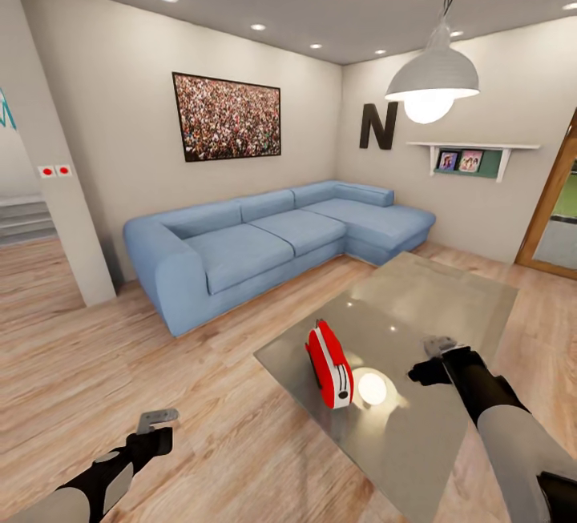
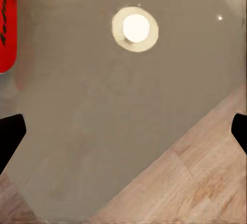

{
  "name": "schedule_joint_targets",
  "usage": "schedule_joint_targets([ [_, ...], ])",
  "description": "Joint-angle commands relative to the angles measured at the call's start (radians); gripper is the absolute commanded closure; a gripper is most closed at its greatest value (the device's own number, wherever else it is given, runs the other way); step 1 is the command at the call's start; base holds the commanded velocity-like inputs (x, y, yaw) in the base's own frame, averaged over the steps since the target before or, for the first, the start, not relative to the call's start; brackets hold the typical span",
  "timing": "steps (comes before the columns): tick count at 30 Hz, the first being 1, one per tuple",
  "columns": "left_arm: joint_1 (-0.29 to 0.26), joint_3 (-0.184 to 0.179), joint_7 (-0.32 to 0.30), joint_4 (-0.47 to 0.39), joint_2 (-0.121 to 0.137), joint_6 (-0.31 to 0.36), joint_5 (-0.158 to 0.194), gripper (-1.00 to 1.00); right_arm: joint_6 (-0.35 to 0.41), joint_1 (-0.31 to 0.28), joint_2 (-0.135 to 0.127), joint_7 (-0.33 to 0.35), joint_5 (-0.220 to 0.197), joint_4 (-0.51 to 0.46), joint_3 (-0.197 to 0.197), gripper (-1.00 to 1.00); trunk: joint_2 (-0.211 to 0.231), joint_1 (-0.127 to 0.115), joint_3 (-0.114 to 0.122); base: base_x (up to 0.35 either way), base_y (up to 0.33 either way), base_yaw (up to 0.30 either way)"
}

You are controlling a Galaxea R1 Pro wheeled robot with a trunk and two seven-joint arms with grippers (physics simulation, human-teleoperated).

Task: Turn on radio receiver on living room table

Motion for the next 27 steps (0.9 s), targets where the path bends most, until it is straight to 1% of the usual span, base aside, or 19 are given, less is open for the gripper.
schedule_joint_targets([
  [1,0.000,0.000,0.000,0.000,0.002,0.000,0.000,1.00,-0.021,0.001,-0.020,0.000,-0.002,0.026,-0.007,-1.00,0.007,-0.004,0.003,0.000,0.000,0.000],
  [2,0.000,0.000,0.000,0.000,0.005,-0.001,0.000,1.00,-0.048,0.001,-0.039,0.000,-0.002,0.057,-0.019,-1.00,0.014,-0.008,0.006,0.000,0.000,0.000],
  [5,0.000,-0.001,0.000,0.000,0.011,-0.002,0.000,1.00,-0.148,0.001,-0.089,-0.001,-0.002,0.157,-0.078,-1.00,0.035,-0.019,0.016,0.000,0.000,0.000],
  [7,0.000,-0.001,0.001,0.000,0.015,-0.003,0.000,1.00,-0.195,0.002,-0.121,-0.001,-0.002,0.210,-0.105,-1.00,0.049,-0.027,0.022,0.000,0.000,0.000],
  [10,0.000,-0.001,0.001,0.000,0.021,-0.003,0.000,1.00,-0.231,0.004,-0.164,-0.002,-0.002,0.258,-0.119,-1.00,0.070,-0.038,0.031,0.000,0.000,0.000],
  [12,0.000,-0.001,0.001,0.000,0.024,-0.003,0.000,1.00,-0.250,0.007,-0.182,-0.002,-0.002,0.269,-0.122,-1.00,0.084,-0.046,0.038,0.000,0.000,0.000],
  [14,0.000,-0.001,0.002,0.000,0.025,-0.003,0.000,1.00,-0.260,0.017,-0.195,-0.009,-0.002,0.279,-0.124,-1.00,0.098,-0.054,0.044,0.000,0.000,0.000],
  [15,0.000,-0.001,0.002,0.000,0.025,-0.003,0.000,1.00,-0.261,0.021,-0.198,-0.014,-0.002,0.283,-0.124,-1.00,0.105,-0.058,0.047,0.000,0.000,0.000],
  [16,0.000,-0.001,0.002,0.000,0.026,-0.003,0.000,1.00,-0.263,0.028,-0.202,-0.030,-0.001,0.292,-0.124,-1.00,0.112,-0.061,0.050,0.000,0.000,0.000],
  [19,0.000,-0.001,0.002,0.000,0.028,-0.003,0.000,1.00,-0.267,0.050,-0.207,-0.122,-0.001,0.342,-0.124,-1.00,0.133,-0.073,0.060,0.000,0.000,0.000],
  [23,0.000,-0.001,0.003,0.000,0.031,-0.003,0.000,1.00,-0.278,0.077,-0.209,-0.242,0.001,0.462,-0.123,-1.00,0.161,-0.088,0.072,0.000,0.000,0.000],
  [25,0.000,-0.001,0.020,0.004,0.031,-0.003,-0.001,1.00,-0.325,0.091,-0.209,-0.282,0.002,0.522,-0.120,-1.00,0.175,-0.096,0.078,0.000,0.000,0.000],
  [27,0.000,-0.002,0.057,0.038,0.030,-0.002,-0.001,1.00,-0.382,0.103,-0.209,-0.317,0.002,0.577,-0.118,-1.00,0.189,-0.104,0.085,0.000,0.000,0.000],
])
